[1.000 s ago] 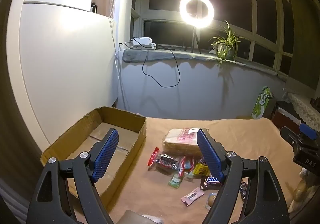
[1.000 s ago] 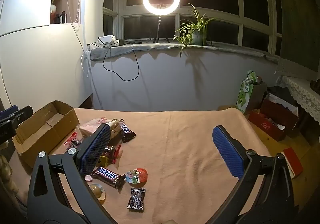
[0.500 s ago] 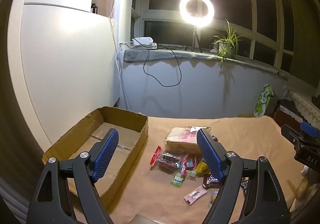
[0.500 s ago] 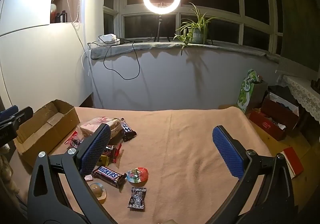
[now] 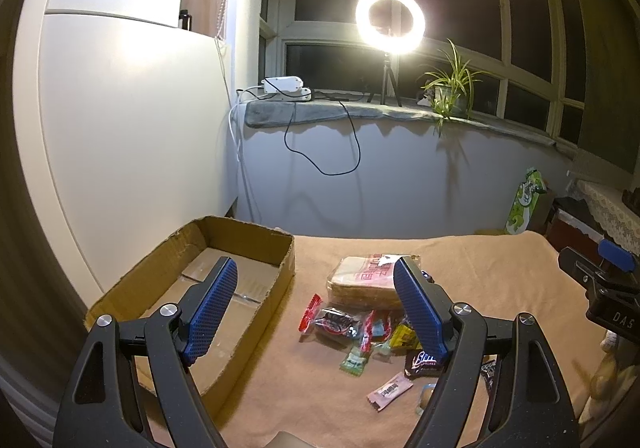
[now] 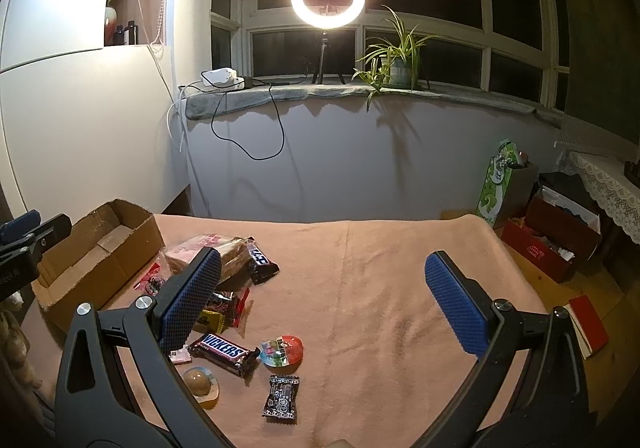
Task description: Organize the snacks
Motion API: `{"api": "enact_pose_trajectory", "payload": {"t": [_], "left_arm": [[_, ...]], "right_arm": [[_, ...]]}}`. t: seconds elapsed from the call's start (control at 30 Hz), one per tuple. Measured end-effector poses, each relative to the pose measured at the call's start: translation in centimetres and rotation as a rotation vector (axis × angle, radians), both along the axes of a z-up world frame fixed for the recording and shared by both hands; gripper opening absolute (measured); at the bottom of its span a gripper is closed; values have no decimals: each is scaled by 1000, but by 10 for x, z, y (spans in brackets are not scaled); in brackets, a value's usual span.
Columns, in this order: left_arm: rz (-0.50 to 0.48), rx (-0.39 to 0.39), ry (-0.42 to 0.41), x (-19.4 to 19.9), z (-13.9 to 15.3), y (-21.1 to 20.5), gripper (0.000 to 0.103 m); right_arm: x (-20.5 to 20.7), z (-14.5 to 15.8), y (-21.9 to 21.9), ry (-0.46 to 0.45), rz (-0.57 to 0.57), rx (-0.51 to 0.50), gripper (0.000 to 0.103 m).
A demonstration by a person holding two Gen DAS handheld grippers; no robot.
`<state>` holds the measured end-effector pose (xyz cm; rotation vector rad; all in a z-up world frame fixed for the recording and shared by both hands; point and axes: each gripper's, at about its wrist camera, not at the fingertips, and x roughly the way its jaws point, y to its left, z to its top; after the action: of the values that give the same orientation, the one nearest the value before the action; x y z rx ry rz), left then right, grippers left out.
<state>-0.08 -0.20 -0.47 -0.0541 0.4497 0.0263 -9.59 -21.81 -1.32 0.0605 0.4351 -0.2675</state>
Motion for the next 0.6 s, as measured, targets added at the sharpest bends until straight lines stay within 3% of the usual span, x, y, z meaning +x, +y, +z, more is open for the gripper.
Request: {"api": "enact_pose_trajectory", "payload": {"t": [0.6], "left_arm": [[-9, 6, -2, -2, 3, -5, 81]], "right_arm": [[-2, -2, 0, 2, 6, -2, 103]]}}
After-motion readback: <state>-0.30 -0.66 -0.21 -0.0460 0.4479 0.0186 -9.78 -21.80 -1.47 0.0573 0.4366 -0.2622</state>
